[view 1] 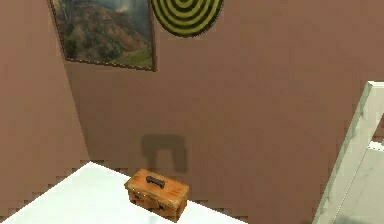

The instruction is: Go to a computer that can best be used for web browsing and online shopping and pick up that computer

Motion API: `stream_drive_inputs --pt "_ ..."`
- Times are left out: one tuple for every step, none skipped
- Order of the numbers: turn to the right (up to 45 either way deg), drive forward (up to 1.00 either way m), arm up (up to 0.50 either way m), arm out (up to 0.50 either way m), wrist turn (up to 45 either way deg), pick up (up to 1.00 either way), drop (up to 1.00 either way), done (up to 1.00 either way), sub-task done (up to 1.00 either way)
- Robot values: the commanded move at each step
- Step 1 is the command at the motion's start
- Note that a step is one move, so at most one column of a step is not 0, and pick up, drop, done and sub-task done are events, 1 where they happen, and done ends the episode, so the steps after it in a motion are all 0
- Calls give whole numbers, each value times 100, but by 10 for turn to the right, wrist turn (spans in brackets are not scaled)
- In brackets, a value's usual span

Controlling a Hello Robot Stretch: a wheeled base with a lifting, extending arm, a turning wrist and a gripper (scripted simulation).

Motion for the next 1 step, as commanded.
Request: stream_drive_inputs --pt "0 0 0 0 0 0 0 100 0"
